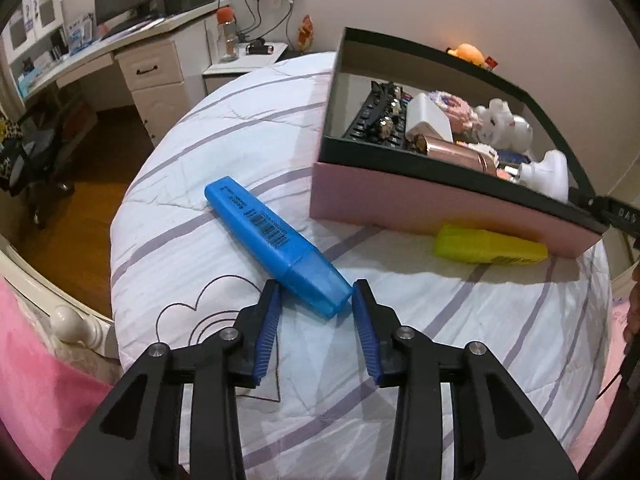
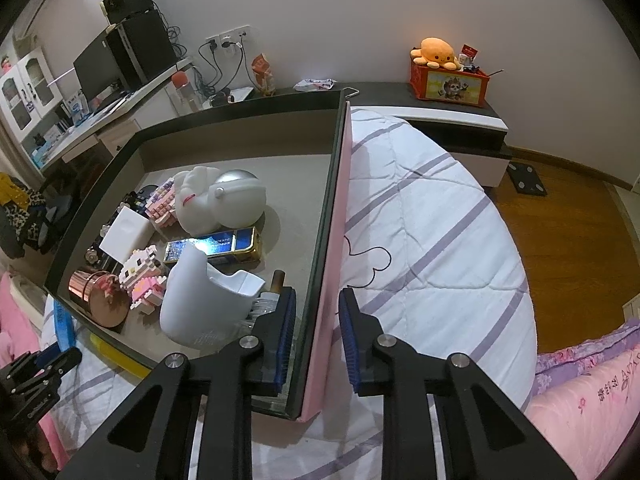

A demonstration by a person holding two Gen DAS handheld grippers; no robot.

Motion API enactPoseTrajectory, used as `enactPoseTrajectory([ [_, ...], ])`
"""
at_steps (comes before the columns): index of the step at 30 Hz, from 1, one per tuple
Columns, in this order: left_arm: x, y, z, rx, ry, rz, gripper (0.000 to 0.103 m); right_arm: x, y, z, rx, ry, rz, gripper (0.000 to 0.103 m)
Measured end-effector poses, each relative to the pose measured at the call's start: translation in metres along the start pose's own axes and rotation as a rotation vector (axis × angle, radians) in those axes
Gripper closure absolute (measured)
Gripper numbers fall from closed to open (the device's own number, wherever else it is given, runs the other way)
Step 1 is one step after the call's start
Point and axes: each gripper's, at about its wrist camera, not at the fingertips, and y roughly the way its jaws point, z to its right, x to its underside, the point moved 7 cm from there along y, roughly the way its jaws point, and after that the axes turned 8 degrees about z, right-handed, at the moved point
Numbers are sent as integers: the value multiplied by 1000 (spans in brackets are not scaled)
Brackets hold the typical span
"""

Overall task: Organize rigid objects
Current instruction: 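Grasp the blue highlighter with the left gripper, then lift the blue highlighter over the pink box and release it inside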

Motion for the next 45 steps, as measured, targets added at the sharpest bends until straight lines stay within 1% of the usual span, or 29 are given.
enactPoseTrajectory([
  [1,0,-1,-1,17,-18,-3,52,0,0,-1,0,0,0,80],
  [2,-1,-1,-2,33,-27,-2,47,0,0,-1,1,-1,0,80],
  [3,-2,-1,-3,41,-37,5,38,0,0,-1,1,-2,0,80],
  [4,-3,1,-3,32,-42,8,33,0,0,-1,2,-4,-1,80],
  [7,-8,7,-5,25,-63,16,33,0,1,-3,7,-7,-3,80],
  [9,-11,13,-10,4,-74,19,36,0,1,-3,9,-8,-3,80],
  [11,-14,14,-14,-21,-62,35,51,0,1,-4,14,-11,-5,80],
  [12,-16,14,-16,-37,-49,49,61,0,1,-4,17,-13,-6,80],
  [13,-16,14,-17,-33,-40,54,67,0,1,-4,18,-14,-6,80],
  [14,-17,14,-18,-22,-30,59,70,0,1,-4,19,-13,-7,80],
  [15,-17,14,-18,-11,-22,65,75,0,1,-4,20,-13,-7,80],
  [16,-18,14,-19,-2,-18,66,76,0,2,-4,21,-14,-8,80],
  [19,-18,11,-18,30,9,84,77,0,2,-4,27,-14,-11,80],
  [28,-24,20,-15,11,76,53,75,0,2,-6,41,-12,-16,80],
  [33,-28,25,-13,0,128,63,76,1,3,-6,43,-6,-17,80],
  [36,-27,23,-13,8,148,71,76,0,3,-6,47,-4,-18,80],
  [39,-27,19,-13,19,160,71,77,0,4,-6,52,-4,-19,80],
  [41,-27,16,-14,42,150,68,77,0,4,-6,53,-4,-20,80],
  [43,-30,7,-17,75,127,89,77,0,4,-6,53,-3,-19,80],
  [45,-32,-1,-19,69,133,111,77,0,5,-6,57,-4,-19,80],
])
